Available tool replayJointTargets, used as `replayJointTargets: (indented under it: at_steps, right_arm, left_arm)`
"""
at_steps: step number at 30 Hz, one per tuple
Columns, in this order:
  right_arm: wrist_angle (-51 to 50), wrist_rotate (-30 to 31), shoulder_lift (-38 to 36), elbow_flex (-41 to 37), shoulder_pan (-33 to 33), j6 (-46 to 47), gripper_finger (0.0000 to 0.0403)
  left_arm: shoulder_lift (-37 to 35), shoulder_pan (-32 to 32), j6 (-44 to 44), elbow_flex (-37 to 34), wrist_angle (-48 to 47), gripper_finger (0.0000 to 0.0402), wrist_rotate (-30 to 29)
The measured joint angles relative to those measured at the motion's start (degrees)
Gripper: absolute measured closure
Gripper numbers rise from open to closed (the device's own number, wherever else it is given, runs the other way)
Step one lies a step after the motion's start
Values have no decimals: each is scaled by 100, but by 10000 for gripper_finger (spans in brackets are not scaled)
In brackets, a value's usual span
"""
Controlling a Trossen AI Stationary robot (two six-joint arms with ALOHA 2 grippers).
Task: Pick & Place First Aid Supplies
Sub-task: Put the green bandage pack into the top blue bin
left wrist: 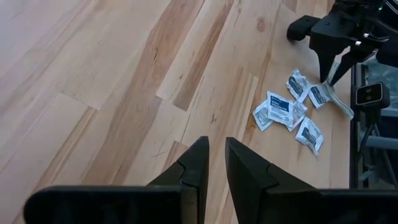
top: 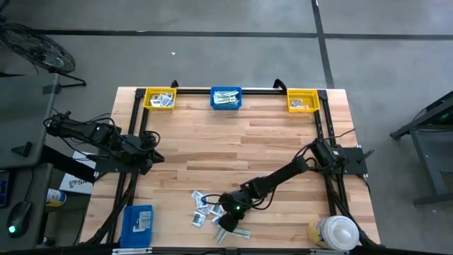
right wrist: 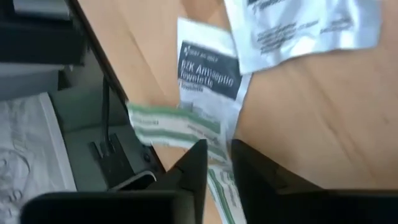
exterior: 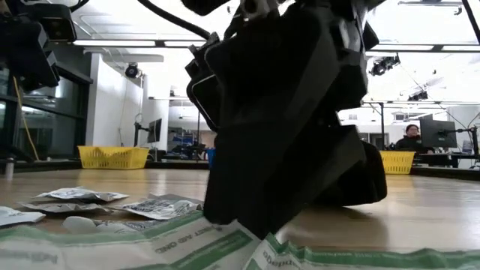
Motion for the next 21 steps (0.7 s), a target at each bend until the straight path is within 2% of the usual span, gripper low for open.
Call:
replayJointTargets:
  at_steps: [6,15,21]
  right_arm:
    - [18,163,2,7,-7,328,395]
    - [-42,245,-75,-8,-9,547,402]
    - [-319,359,-561,-13,4,564,402]
  left_arm:
    - [0,2,0,0,0,348,-10]
    - [0,1,0,-4,-2,348,-13]
    - [2,2,2,-4,5,348,-20]
